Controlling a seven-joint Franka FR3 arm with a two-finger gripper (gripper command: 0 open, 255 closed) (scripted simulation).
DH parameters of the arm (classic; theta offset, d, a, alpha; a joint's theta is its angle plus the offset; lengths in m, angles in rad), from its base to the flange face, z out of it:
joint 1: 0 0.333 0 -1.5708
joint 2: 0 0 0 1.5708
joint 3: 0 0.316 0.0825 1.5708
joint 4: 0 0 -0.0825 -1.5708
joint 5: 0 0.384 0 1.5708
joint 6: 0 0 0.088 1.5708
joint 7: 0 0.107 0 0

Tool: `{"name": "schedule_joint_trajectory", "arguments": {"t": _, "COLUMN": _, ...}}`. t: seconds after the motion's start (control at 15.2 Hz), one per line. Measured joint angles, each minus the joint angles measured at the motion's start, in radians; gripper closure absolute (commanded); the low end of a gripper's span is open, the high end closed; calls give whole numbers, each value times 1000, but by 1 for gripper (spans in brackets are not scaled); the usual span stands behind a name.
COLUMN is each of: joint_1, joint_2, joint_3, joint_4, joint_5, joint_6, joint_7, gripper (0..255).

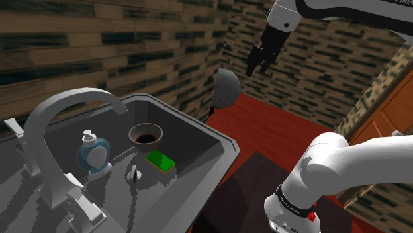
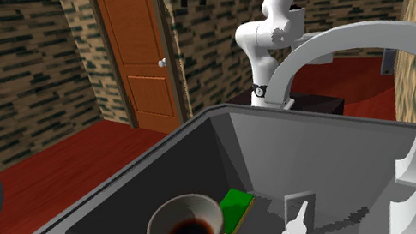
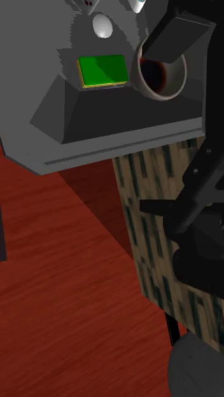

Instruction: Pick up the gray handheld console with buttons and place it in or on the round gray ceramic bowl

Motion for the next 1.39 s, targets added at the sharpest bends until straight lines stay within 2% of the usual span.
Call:
{"name": "schedule_joint_trajectory", "arguments": {"t": 0.13, "joint_1": 5, "joint_2": 6, "joint_3": 5, "joint_4": -6, "joint_5": 3, "joint_6": 10, "joint_7": 1, "gripper": 0}}
{"name": "schedule_joint_trajectory", "arguments": {"t": 0.33, "joint_1": 28, "joint_2": 52, "joint_3": 24, "joint_4": -33, "joint_5": 18, "joint_6": 71, "joint_7": 3, "gripper": 0}}
{"name": "schedule_joint_trajectory", "arguments": {"t": 1.39, "joint_1": 162, "joint_2": 442, "joint_3": 159, "joint_4": -63, "joint_5": 81, "joint_6": 428, "joint_7": 5, "gripper": 0}}
